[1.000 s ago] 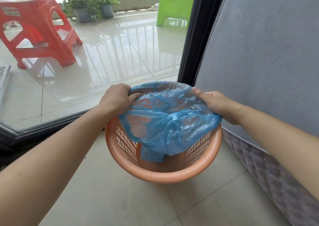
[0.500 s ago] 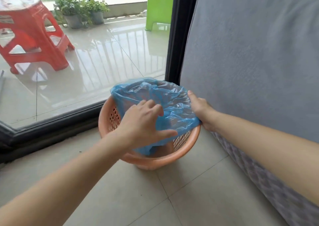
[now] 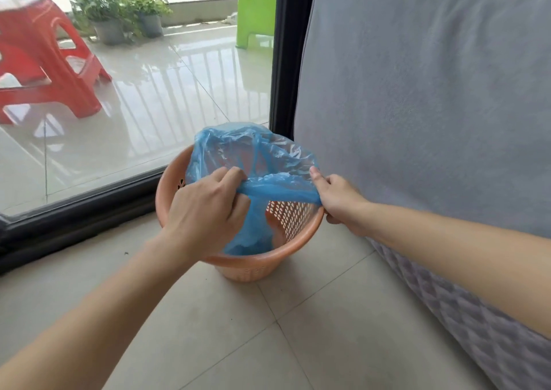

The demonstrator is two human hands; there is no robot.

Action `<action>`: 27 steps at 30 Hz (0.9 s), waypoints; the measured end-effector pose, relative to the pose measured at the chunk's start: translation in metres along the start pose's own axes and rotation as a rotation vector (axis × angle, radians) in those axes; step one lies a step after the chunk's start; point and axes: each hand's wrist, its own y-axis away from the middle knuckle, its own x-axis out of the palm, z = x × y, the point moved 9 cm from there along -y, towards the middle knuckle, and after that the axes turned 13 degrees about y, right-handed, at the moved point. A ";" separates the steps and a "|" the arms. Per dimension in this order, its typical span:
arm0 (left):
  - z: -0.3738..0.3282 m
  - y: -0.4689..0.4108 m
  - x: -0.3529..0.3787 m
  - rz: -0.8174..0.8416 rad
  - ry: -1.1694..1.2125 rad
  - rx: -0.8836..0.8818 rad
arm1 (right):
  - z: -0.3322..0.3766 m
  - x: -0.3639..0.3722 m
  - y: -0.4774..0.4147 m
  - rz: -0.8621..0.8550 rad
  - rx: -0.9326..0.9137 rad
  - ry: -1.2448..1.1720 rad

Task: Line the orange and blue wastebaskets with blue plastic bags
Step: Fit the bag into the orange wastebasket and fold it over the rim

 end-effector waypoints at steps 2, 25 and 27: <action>-0.014 0.011 -0.007 -0.043 -0.061 0.088 | 0.001 -0.004 0.001 -0.068 -0.009 -0.006; 0.036 0.003 -0.011 -0.380 -0.052 0.095 | 0.101 -0.006 0.060 -0.488 -0.957 0.687; 0.026 0.014 -0.019 -0.448 -0.078 0.086 | 0.095 -0.003 0.057 -0.465 -0.921 0.667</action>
